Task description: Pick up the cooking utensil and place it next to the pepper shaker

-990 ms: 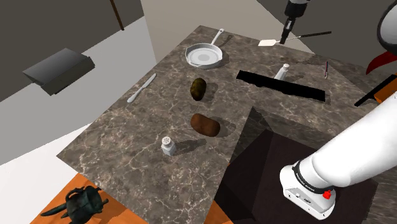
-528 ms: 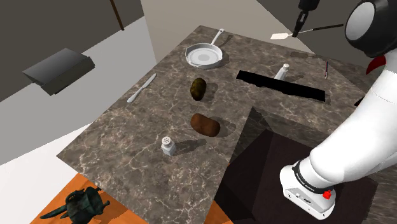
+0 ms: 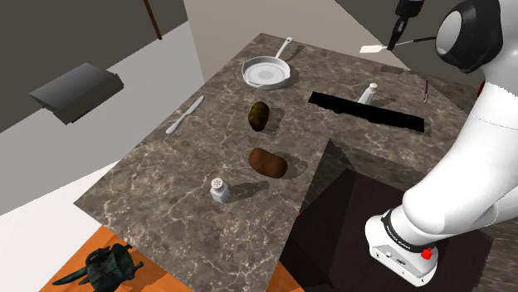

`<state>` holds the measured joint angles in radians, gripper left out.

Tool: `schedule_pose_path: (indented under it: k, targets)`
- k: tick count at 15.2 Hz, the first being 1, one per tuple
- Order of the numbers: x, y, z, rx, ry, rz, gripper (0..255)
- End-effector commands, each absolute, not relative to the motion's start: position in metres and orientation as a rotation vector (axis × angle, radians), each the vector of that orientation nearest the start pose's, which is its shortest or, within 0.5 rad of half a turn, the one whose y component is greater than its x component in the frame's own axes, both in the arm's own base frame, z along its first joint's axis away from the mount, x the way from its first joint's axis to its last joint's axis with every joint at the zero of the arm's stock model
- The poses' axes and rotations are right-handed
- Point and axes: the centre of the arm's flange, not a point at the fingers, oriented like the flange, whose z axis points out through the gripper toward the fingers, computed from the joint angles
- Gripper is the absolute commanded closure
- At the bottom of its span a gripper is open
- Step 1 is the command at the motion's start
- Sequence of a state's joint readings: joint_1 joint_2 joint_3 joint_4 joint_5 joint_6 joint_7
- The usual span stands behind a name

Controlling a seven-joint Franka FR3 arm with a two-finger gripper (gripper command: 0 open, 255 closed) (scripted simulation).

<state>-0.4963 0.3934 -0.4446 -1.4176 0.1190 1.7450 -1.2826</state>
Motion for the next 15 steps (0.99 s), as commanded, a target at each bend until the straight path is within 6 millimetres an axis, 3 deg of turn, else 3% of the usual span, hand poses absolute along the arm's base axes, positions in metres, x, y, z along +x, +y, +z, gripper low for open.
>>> schedule_pose_path:
  k: [1, 15]
  targets:
    - [0.438, -0.503, 0.478, -3.090, -0.542, 0.088, 255]
    - [0.438, -0.503, 0.404, -3.090, -0.542, 0.088, 255]
